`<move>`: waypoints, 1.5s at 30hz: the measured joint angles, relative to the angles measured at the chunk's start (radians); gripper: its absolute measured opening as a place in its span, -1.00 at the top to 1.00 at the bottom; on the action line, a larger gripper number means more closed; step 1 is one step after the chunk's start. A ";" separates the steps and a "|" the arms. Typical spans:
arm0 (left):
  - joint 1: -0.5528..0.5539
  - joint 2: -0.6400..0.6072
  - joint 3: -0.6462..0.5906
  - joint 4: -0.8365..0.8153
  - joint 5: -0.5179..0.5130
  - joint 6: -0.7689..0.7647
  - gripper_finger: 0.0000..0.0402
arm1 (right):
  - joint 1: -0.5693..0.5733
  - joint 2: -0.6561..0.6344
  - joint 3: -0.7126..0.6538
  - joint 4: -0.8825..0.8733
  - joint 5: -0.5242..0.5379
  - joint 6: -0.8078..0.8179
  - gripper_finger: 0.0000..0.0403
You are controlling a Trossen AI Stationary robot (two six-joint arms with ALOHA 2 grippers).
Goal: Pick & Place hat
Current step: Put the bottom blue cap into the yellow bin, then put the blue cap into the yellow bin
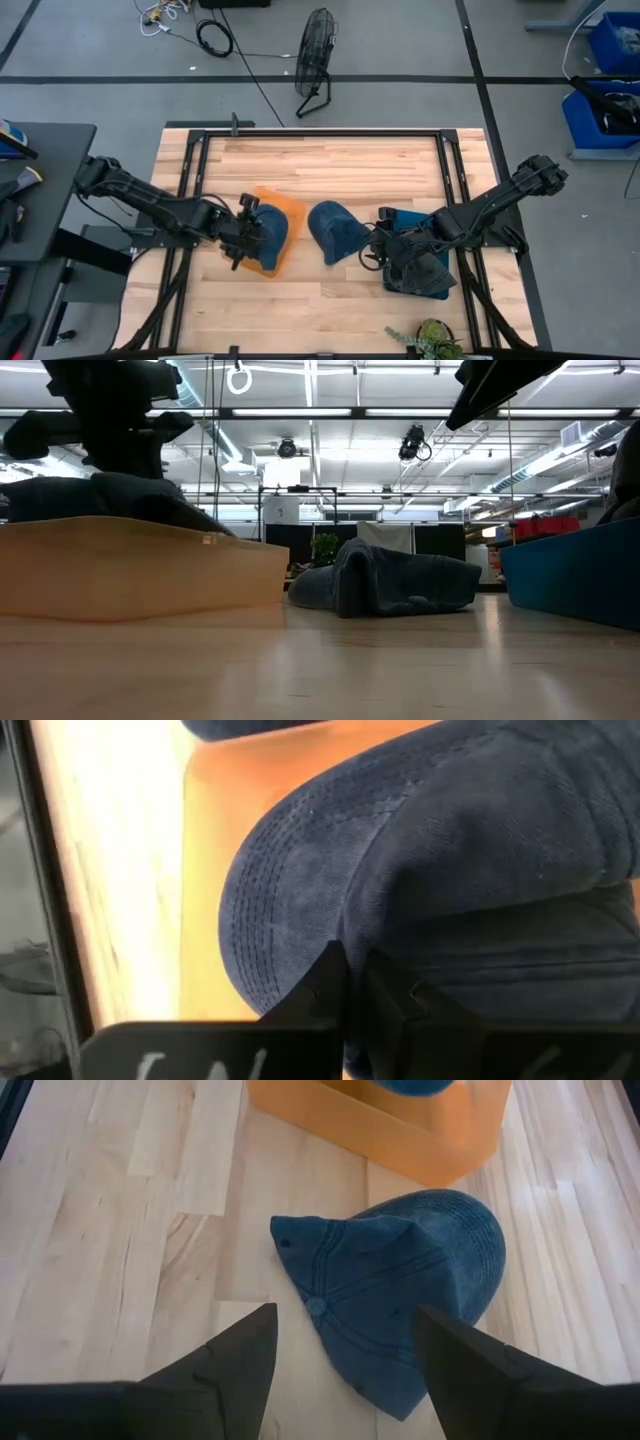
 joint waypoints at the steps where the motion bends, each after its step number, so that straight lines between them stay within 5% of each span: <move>1: 0.002 0.000 0.006 0.002 -0.007 0.025 0.90 | 0.000 0.000 0.000 0.000 0.000 0.000 -0.17; 6: 0.015 0.000 0.030 0.045 -0.023 0.105 0.90 | 0.000 0.000 0.000 0.000 0.000 0.000 -0.17; 11: 0.043 0.038 0.027 -0.021 0.001 -0.033 0.90 | 0.000 0.000 0.000 0.000 0.000 0.000 -0.17; 18: 0.041 0.119 0.027 -0.012 0.183 -0.036 0.90 | 0.000 0.000 0.001 0.006 0.000 0.000 -0.17; 26: 0.042 0.191 0.027 -0.004 0.166 -0.087 0.87 | 0.000 0.000 0.001 0.007 -0.001 0.000 -0.17; 38: 0.042 0.198 0.033 0.017 0.137 -0.329 0.28 | 0.000 0.000 0.001 0.008 -0.001 0.000 -0.17; 45: 0.042 0.198 0.208 -0.004 0.140 -0.483 0.14 | 0.000 0.000 0.001 0.008 -0.003 0.000 -0.17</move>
